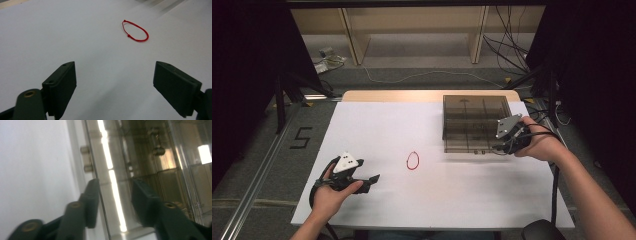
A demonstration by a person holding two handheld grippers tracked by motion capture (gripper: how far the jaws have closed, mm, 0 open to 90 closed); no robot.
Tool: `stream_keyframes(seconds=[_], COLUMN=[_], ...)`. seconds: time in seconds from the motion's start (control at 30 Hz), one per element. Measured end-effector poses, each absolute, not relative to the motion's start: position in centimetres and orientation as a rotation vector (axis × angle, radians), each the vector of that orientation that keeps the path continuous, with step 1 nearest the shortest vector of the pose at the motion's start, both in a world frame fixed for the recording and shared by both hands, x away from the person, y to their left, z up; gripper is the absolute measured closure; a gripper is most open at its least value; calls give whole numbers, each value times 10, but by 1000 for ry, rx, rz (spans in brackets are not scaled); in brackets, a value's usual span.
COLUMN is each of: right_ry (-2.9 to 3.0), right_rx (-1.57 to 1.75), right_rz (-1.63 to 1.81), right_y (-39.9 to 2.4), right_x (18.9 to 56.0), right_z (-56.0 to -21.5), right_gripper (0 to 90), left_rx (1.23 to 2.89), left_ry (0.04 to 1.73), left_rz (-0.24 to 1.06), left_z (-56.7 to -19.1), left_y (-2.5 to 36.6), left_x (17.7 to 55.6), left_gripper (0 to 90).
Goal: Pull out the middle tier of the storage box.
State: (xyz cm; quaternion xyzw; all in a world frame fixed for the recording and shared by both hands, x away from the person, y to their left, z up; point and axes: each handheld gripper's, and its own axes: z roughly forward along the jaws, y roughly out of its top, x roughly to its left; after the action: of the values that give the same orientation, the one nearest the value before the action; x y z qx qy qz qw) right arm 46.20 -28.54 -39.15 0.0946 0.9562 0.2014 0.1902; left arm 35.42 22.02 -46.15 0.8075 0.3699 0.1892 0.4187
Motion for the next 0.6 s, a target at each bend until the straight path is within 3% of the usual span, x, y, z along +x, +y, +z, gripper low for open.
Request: stream_keyframes(seconds=[0.27, 0.6], right_ry=[2638, 2540], right_rx=[466, 582], right_rz=[761, 984], right_y=[-274, -255], right_x=[453, 434], right_z=[-399, -411], right_gripper=[307, 230], left_rx=[2023, 2027], left_ry=[929, 931], left_rz=[475, 477], left_z=[-462, -462], left_y=[220, 220], left_x=[354, 354], left_gripper=[186, 186])
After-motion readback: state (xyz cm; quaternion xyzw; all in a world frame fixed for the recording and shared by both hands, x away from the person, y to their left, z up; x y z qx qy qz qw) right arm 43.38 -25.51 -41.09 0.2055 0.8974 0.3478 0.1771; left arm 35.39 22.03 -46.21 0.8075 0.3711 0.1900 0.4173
